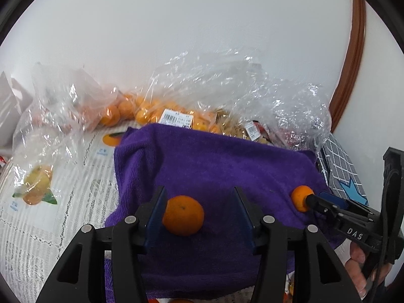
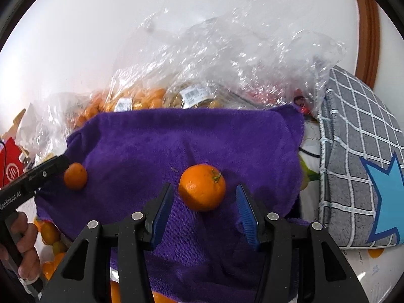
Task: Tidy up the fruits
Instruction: 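Lower the right gripper and grasp the oval yellow-orange fruit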
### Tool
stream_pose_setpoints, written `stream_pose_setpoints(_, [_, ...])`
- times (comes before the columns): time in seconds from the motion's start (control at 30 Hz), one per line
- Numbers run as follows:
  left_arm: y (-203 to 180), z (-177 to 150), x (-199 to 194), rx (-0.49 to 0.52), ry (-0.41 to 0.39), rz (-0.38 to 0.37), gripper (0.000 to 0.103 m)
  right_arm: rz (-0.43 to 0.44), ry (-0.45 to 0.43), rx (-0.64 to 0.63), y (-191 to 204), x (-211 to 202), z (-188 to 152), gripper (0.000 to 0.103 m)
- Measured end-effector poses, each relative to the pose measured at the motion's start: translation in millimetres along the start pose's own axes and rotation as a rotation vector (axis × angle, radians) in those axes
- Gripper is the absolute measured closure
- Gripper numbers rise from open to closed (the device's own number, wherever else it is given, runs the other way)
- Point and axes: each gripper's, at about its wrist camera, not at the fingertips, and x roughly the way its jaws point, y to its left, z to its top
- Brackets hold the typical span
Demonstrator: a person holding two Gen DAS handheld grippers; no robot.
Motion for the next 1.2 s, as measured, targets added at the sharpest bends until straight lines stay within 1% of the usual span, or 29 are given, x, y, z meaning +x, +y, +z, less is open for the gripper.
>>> stream_pose_setpoints(0.17, [-8,4,-15,0.027,-0.038,0.011,0.053,0.024,-0.041,0.020,-5,-14,3,0.052])
stream_pose_setpoints(0.3, [-6,5,-34,0.004,-0.044,0.012,0.053,0.046,-0.063,0.006,1,-28,5,0.052])
stream_pose_setpoints(0.37, [-4,4,-43,0.004,-0.036,0.023,0.053,0.055,-0.043,-0.003,7,-35,5,0.052])
stream_pose_setpoints(0.4, [-2,4,-50,0.006,-0.030,0.041,0.053,0.065,-0.028,-0.017,12,-40,4,0.052])
stream_pose_setpoints(0.5, [4,2,-66,-0.005,-0.019,0.061,0.051,0.072,-0.001,-0.051,21,-55,-5,0.052])
stream_pose_setpoints(0.53, [6,2,-70,-0.016,-0.013,0.063,0.049,0.080,0.012,-0.063,24,-59,-9,0.052])
stream_pose_setpoints(0.7, [14,-5,-95,-0.039,0.011,0.072,0.048,0.063,0.070,-0.054,28,-80,-32,0.052])
stream_pose_setpoints(0.77, [16,-9,-102,-0.047,0.024,0.066,0.048,0.071,0.087,-0.059,30,-87,-41,0.052])
stream_pose_setpoints(0.87, [19,-15,-110,-0.041,0.052,0.074,0.048,0.061,0.095,-0.059,36,-97,-54,0.053])
stream_pose_setpoints(0.97, [21,-21,-118,-0.021,0.067,0.086,0.048,0.115,0.124,-0.049,43,-101,-68,0.053])
stream_pose_setpoints(1.1, [27,-30,-130,-0.010,0.092,0.091,0.048,0.135,0.163,-0.071,57,-99,-88,0.053])
stream_pose_setpoints(1.2, [29,-33,-135,-0.007,0.104,0.101,0.047,0.129,0.200,-0.073,65,-92,-98,0.053])
